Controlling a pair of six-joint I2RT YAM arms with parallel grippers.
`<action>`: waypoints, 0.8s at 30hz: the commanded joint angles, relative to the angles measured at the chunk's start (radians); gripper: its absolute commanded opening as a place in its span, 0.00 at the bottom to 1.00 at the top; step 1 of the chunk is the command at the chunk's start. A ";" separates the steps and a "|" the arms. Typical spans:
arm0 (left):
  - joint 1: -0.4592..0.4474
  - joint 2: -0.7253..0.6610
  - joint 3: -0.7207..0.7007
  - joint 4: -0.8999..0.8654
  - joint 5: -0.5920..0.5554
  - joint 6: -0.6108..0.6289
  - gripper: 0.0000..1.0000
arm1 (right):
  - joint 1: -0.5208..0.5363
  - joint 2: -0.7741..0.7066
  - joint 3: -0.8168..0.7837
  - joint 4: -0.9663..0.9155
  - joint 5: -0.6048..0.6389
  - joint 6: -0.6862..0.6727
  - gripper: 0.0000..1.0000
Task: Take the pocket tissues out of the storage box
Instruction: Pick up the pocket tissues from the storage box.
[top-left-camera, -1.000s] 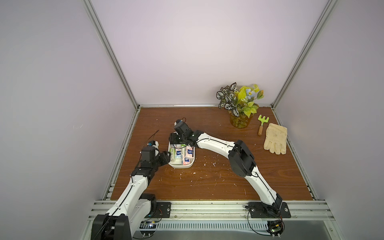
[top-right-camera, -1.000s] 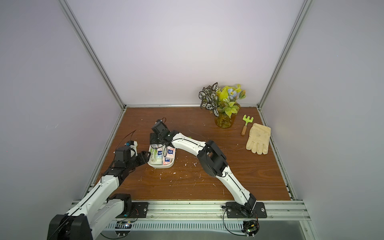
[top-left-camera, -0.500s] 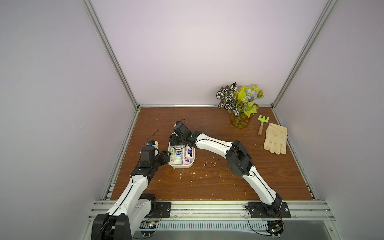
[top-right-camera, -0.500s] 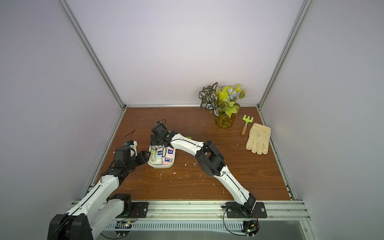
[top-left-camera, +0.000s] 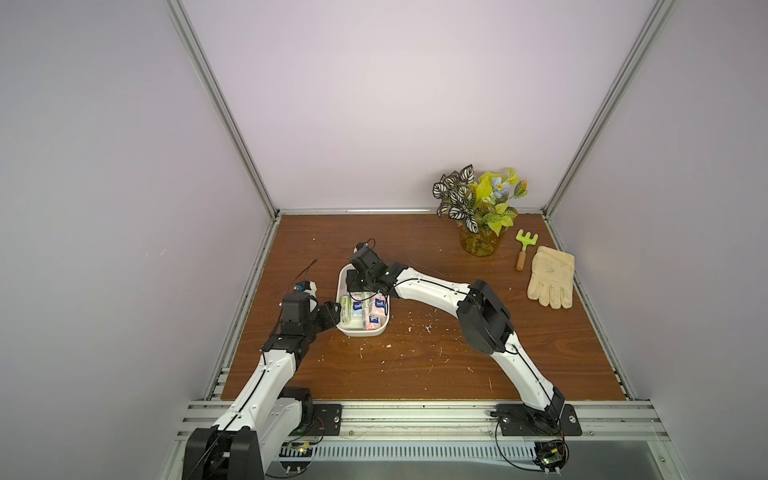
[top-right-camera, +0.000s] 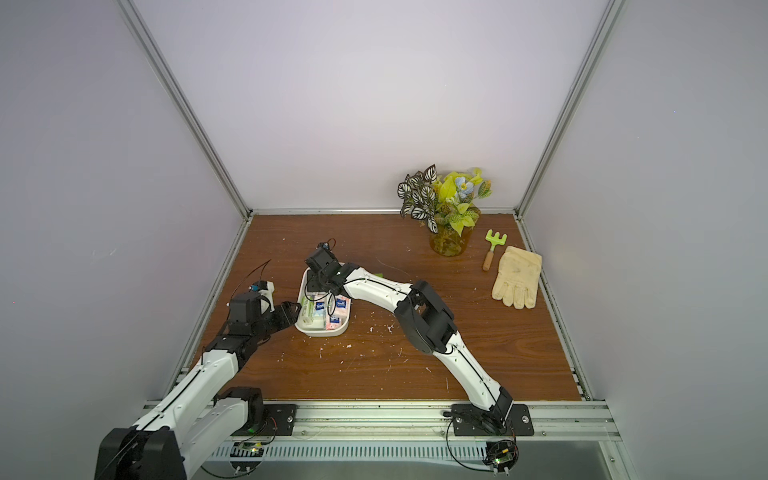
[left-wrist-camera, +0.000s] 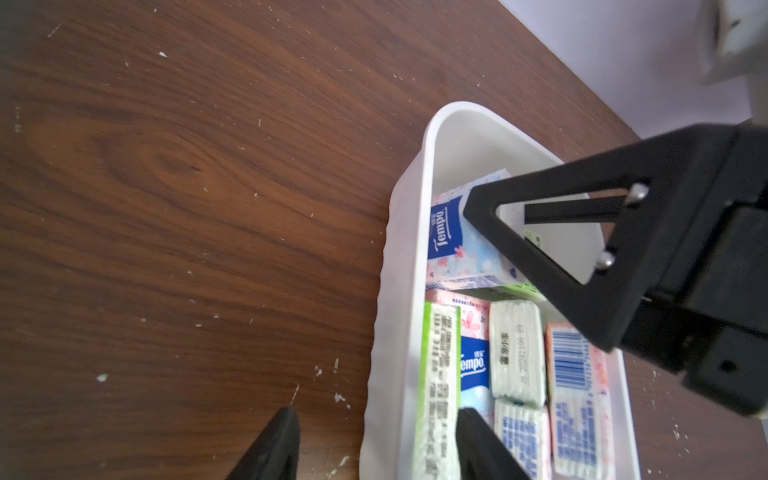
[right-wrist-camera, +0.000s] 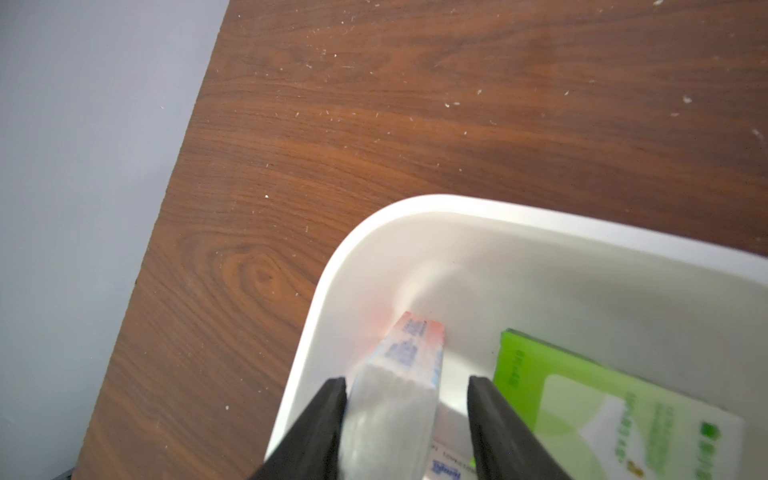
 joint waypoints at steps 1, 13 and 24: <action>0.013 -0.007 0.004 -0.002 -0.003 0.012 0.57 | -0.005 -0.062 -0.010 0.000 0.021 -0.012 0.50; 0.014 -0.007 0.005 -0.004 -0.009 0.013 0.57 | -0.004 -0.093 -0.018 0.024 -0.012 0.001 0.29; 0.012 -0.029 0.010 -0.014 -0.026 0.015 0.57 | -0.017 -0.273 -0.049 0.004 0.018 -0.158 0.26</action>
